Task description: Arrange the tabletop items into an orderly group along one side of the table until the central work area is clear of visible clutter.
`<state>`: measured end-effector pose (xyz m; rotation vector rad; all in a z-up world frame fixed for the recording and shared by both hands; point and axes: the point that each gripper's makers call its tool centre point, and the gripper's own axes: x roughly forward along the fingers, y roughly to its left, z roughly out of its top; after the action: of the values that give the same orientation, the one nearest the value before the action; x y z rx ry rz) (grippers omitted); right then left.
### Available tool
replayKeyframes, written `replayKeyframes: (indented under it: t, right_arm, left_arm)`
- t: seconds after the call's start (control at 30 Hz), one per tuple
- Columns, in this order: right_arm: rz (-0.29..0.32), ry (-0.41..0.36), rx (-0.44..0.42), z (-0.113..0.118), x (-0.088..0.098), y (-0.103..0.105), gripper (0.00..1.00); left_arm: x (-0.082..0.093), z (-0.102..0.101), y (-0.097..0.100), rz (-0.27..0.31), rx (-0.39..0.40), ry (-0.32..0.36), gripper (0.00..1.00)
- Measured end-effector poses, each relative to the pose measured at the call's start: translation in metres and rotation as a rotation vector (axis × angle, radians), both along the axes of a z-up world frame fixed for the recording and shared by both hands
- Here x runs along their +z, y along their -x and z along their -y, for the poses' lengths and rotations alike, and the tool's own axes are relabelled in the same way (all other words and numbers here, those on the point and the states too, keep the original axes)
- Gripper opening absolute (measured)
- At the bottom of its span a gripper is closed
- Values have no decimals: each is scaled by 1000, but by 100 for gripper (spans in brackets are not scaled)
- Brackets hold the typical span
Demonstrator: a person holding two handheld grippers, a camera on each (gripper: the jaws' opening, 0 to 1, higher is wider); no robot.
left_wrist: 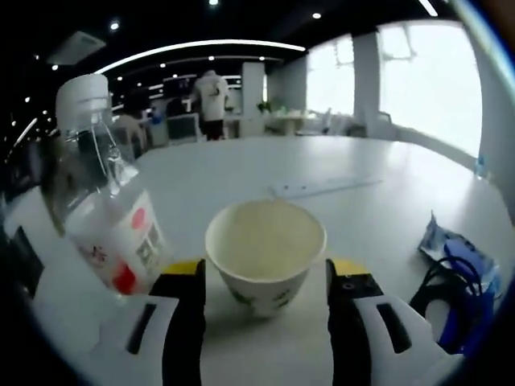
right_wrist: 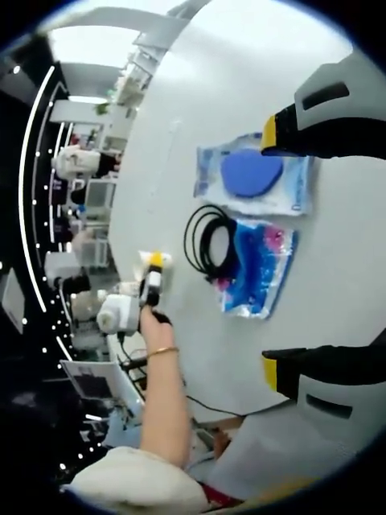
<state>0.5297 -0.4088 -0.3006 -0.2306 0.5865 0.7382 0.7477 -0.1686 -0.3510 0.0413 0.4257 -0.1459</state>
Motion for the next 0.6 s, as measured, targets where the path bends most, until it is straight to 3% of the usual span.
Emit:
replayKeyframes:
  t: [0.3,0.6]
  right_arm:
    - [2,-52,-18,-3,8,-2,99]
    - [-5,-117,-27,-6,16,-3,99]
  left_arm:
    - [-1,4,15,-57,-33,-13,63]
    - [2,12,39,-86,-67,11,77]
